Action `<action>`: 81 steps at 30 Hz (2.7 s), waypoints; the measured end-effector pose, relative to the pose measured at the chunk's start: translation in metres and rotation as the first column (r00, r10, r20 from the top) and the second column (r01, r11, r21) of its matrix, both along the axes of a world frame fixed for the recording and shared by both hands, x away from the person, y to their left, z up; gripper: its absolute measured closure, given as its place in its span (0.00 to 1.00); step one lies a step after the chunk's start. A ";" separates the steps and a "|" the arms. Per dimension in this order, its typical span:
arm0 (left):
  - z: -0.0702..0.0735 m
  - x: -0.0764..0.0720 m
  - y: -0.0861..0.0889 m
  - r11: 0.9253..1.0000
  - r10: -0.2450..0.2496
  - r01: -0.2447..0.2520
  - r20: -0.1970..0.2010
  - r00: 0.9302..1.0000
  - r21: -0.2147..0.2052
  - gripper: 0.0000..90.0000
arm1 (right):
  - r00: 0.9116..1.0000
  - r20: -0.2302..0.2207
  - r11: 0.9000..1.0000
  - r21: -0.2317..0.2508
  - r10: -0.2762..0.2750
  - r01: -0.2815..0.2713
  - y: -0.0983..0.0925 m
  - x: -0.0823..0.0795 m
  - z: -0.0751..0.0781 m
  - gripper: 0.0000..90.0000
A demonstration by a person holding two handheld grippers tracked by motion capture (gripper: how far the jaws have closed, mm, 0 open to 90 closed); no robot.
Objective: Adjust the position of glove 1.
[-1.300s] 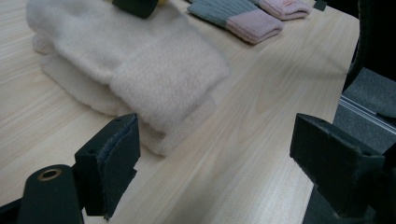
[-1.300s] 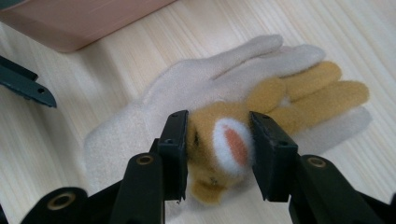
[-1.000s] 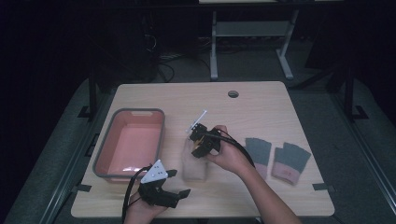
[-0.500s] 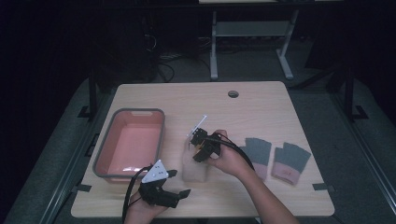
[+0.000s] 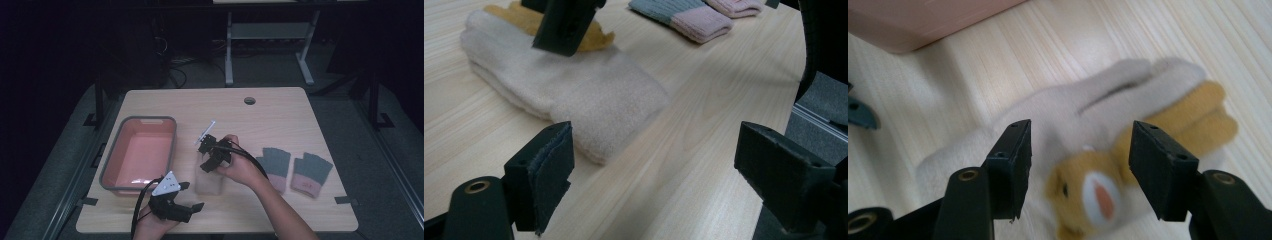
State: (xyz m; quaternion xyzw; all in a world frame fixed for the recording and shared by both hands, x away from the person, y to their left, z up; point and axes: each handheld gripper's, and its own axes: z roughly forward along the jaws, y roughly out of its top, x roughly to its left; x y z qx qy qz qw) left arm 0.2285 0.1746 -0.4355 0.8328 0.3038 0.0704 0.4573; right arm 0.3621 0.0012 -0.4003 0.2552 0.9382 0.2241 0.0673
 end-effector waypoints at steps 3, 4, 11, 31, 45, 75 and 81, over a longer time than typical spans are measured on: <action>0.000 -0.001 0.000 1.000 0.001 -0.001 -0.004 1.000 -0.001 0.18 | 1.000 -0.002 1.000 -0.009 0.019 -0.019 0.009 0.002 -0.002 0.46; 0.000 -0.001 0.000 1.000 0.002 -0.002 -0.006 1.000 -0.002 0.18 | 1.000 -0.008 1.000 -0.009 0.023 -0.023 0.013 0.002 -0.004 0.46; 0.001 0.000 0.001 1.000 0.004 -0.004 0.001 1.000 -0.007 0.18 | 0.999 0.002 0.996 -0.073 0.051 -0.051 0.026 0.004 -0.016 0.45; 0.000 0.000 -0.005 1.000 0.003 -0.004 -0.008 1.000 -0.017 0.18 | 0.998 -0.013 0.995 -0.086 0.053 -0.054 -0.009 0.003 -0.025 0.45; 0.000 0.007 -0.018 0.999 0.020 -0.022 -0.062 0.998 -0.038 0.18 | 1.000 -0.010 0.999 0.033 -0.019 0.019 -0.034 -0.009 -0.014 0.42; -0.014 0.063 -0.056 0.985 0.170 -0.170 -0.310 0.936 0.024 0.40 | 0.913 -0.238 0.863 0.315 -0.332 0.396 -0.125 -0.034 -0.036 0.38; -0.020 0.065 -0.057 0.985 0.175 -0.164 -0.329 0.928 0.060 0.44 | 0.895 -0.282 0.849 0.311 -0.347 0.427 -0.120 -0.031 -0.043 0.39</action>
